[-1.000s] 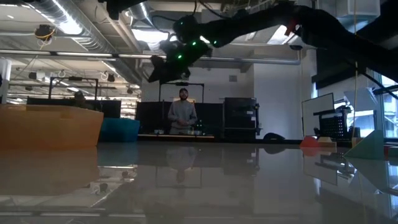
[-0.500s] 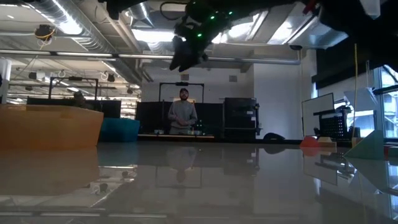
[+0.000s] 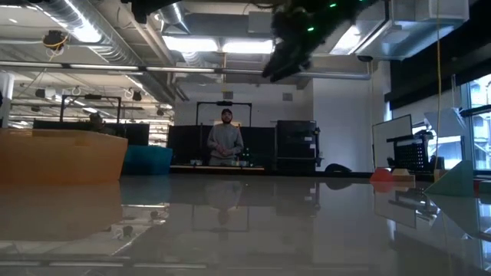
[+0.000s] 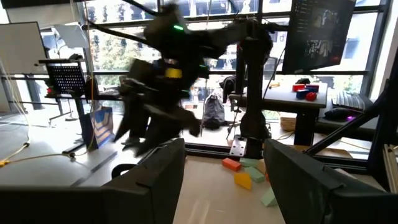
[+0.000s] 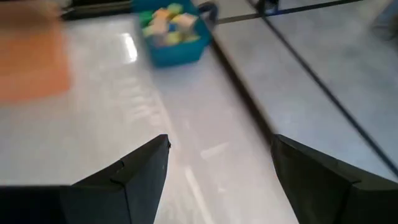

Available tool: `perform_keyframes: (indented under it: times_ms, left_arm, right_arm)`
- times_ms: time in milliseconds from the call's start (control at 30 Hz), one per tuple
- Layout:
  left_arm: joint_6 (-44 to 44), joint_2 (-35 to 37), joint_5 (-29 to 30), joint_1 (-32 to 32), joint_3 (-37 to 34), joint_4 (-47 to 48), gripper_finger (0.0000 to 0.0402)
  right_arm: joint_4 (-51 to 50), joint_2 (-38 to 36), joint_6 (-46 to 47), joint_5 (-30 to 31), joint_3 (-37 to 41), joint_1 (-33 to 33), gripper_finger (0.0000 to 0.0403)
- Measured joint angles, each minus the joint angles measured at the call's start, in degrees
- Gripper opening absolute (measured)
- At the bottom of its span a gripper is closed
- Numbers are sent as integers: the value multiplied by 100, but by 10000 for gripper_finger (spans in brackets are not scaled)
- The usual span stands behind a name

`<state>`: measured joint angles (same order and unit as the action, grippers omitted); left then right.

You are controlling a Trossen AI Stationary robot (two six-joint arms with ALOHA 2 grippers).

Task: Sort blocks by size
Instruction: Put the light blue cube block into the blue bin

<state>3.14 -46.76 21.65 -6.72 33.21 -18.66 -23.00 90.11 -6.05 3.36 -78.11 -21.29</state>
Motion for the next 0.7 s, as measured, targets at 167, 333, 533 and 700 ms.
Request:
perform_keyframes:
  times_ms: [167,333,533,700]
  left_arm:
    - [14,0,0,0,0,13,205]
    - [8,0,0,0,0,15,205]
    - [8,0,0,0,0,56,205]
    - [100,0,2,2,0,96,205]
  right_arm:
    - [-160,-913,354,-37,944,486,280]
    - [-406,-1426,676,-31,1398,1008,280]
    - [-1394,-1661,1302,-33,1417,1722,280]
    - [-2202,-1672,2168,-39,1417,2489,280]
